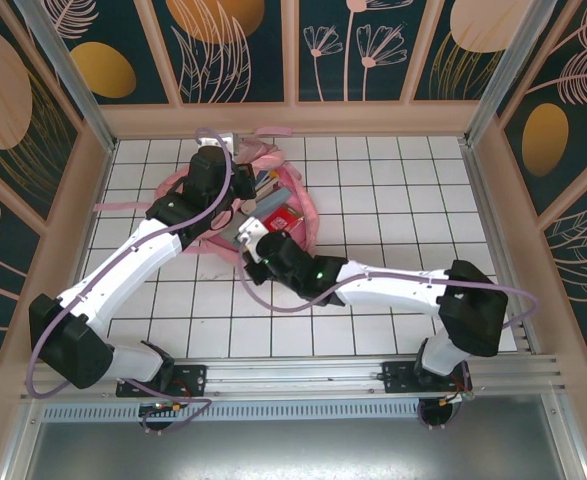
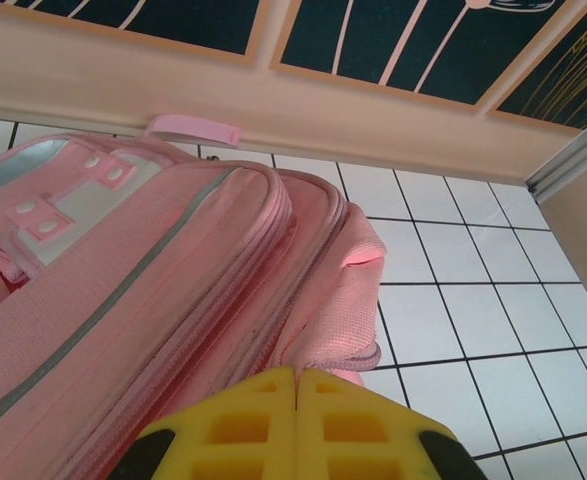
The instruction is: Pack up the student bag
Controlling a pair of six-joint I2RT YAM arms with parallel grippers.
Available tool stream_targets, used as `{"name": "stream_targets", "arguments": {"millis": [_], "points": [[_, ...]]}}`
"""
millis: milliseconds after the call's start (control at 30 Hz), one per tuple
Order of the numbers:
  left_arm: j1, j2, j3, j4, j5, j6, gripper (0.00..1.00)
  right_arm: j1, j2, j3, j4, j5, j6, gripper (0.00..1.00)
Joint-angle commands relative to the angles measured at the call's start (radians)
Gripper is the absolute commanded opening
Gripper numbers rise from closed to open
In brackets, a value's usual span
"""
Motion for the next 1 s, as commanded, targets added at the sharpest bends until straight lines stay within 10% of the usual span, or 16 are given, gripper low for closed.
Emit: {"name": "stream_targets", "arguments": {"millis": [0, 600, 700, 967], "points": [[0.003, -0.054, 0.022, 0.072, -0.039, 0.016, 0.0, -0.062, -0.022, -0.03, 0.019, 0.016, -0.019, 0.0], [0.004, -0.057, 0.025, 0.061, -0.026, 0.014, 0.0, -0.166, 0.383, 0.172, 0.126, 0.244, -0.195, 0.01], [0.004, -0.057, 0.026, 0.061, -0.024, 0.014, 0.0, -0.174, 0.367, 0.177, 0.119, 0.185, -0.167, 0.5], [0.004, -0.054, 0.014, 0.067, -0.023, 0.019, 0.0, -0.176, 0.221, 0.125, 0.09, 0.12, -0.089, 0.59]]}}
